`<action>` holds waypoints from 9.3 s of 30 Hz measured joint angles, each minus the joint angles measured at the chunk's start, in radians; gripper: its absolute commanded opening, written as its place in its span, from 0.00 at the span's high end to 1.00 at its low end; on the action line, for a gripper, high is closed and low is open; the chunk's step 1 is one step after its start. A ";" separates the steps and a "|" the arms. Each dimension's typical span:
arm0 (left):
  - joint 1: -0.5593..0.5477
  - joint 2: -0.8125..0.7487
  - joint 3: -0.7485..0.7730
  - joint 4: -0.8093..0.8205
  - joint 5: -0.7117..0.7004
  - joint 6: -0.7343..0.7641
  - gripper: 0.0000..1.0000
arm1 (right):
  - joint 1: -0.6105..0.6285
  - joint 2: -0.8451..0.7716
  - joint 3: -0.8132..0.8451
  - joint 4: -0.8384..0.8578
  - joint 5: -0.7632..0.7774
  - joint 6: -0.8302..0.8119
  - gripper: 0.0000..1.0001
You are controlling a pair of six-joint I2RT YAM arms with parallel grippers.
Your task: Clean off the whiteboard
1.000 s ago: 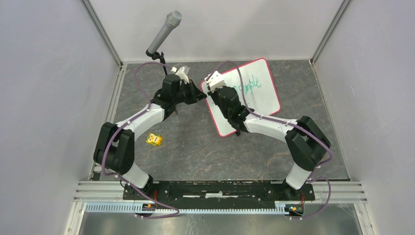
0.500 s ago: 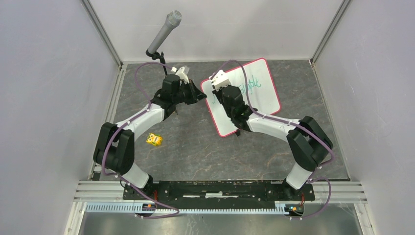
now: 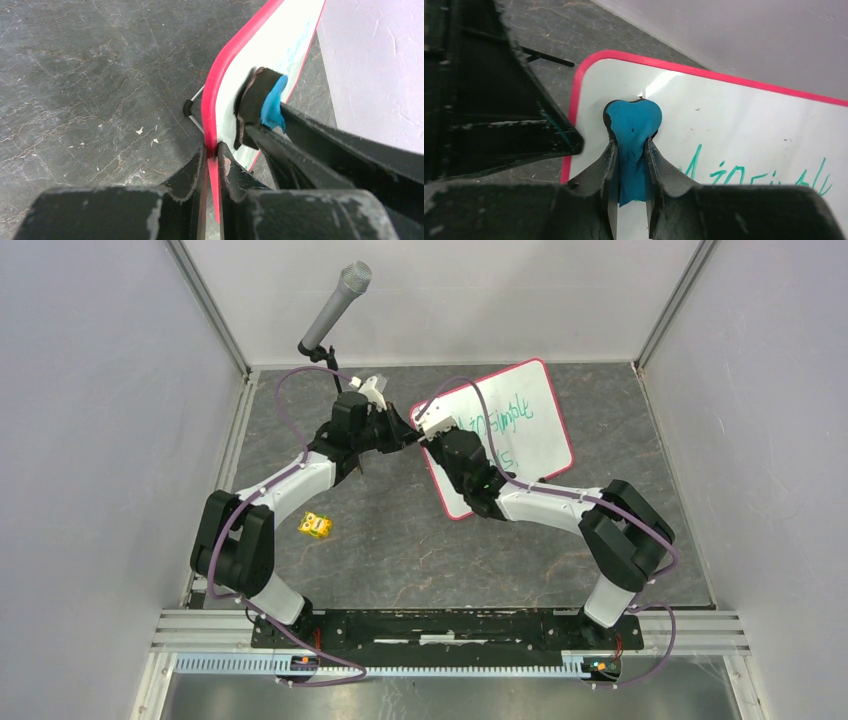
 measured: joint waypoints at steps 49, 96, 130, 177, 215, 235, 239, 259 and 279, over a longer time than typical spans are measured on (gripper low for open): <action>-0.006 -0.013 0.000 -0.025 -0.003 0.000 0.93 | -0.175 -0.069 -0.126 0.077 -0.137 0.099 0.82; -0.004 -0.002 0.034 -0.069 0.004 -0.002 0.93 | -0.224 -0.129 -0.299 0.188 -0.136 0.210 0.82; -0.006 -0.002 0.035 -0.077 0.001 -0.002 0.94 | -0.175 -0.133 -0.299 0.137 0.028 0.331 0.82; -0.008 -0.011 0.035 -0.087 -0.008 -0.001 0.94 | 0.068 -0.072 -0.197 0.062 0.152 0.226 0.84; -0.011 -0.011 0.035 -0.085 -0.012 -0.001 0.94 | -0.126 -0.139 -0.292 0.096 0.052 0.386 0.83; -0.021 -0.016 0.039 -0.082 -0.003 -0.001 0.94 | -0.399 -0.206 -0.484 0.018 0.047 0.743 0.83; -0.019 -0.018 0.039 -0.084 -0.004 -0.001 0.94 | -0.290 -0.219 -0.484 0.018 0.093 0.666 0.83; -0.023 -0.019 0.039 -0.083 -0.002 -0.001 0.94 | -0.248 -0.234 -0.522 0.125 0.051 0.629 0.82; -0.018 -0.021 0.039 -0.085 -0.008 -0.001 0.94 | -0.063 -0.201 -0.438 0.135 0.034 0.428 0.82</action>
